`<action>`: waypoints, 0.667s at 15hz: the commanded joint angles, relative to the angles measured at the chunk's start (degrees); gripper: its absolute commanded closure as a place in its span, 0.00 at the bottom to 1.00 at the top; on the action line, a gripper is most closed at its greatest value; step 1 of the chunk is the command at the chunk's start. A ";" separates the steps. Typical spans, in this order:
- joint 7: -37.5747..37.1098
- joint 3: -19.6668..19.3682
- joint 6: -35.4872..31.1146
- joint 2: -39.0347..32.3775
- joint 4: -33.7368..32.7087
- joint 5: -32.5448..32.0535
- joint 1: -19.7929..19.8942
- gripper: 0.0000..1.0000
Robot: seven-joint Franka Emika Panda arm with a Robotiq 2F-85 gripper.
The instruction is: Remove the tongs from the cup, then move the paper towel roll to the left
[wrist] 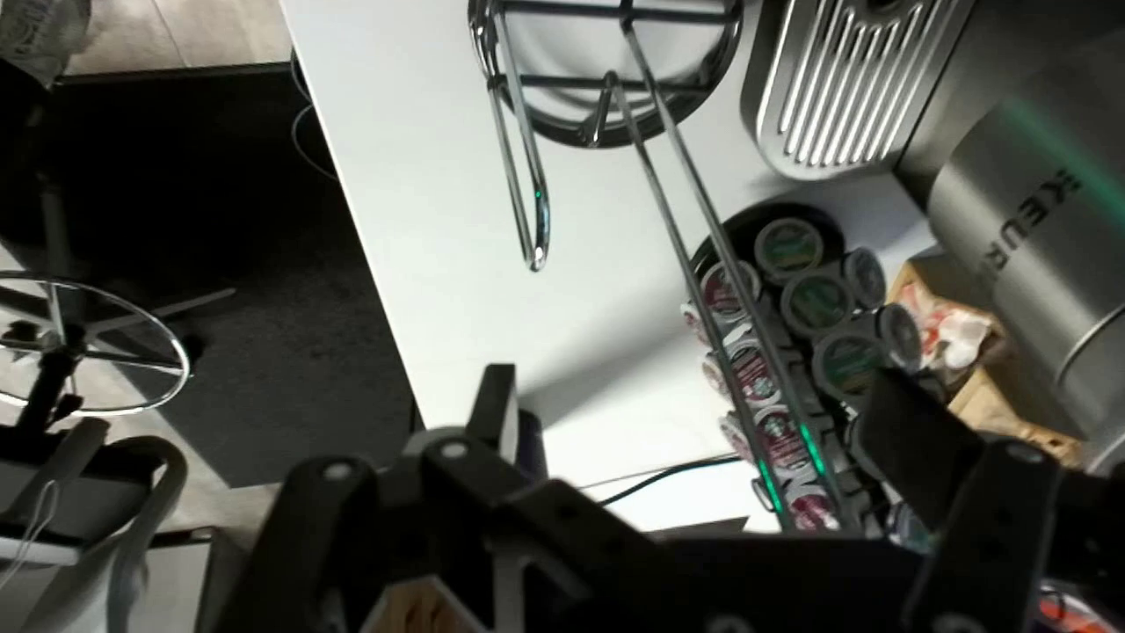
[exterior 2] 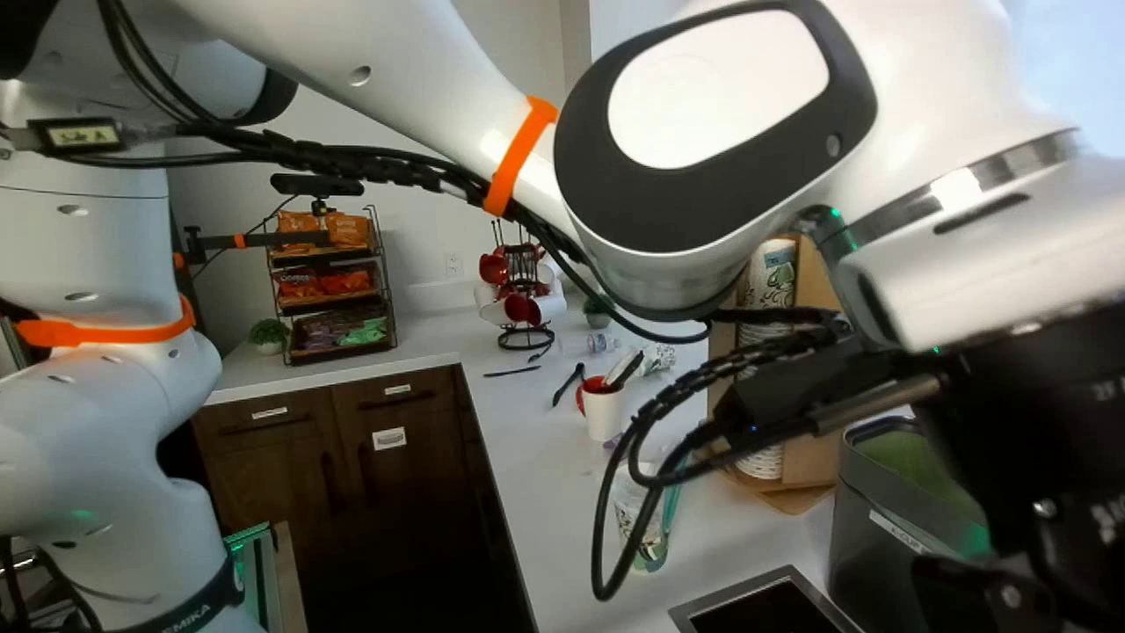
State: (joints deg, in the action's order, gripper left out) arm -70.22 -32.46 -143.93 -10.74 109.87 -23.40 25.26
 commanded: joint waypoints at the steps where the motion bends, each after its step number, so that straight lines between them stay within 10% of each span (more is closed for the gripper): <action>1: -10.56 -3.16 -0.39 -5.97 -4.47 -4.87 -2.04 0.00; 10: -15.15 -6.45 0.97 -12.21 -11.20 -5.90 -6.06 0.10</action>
State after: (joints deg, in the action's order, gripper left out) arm -83.17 -36.83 -143.98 -21.01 100.44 -28.32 20.22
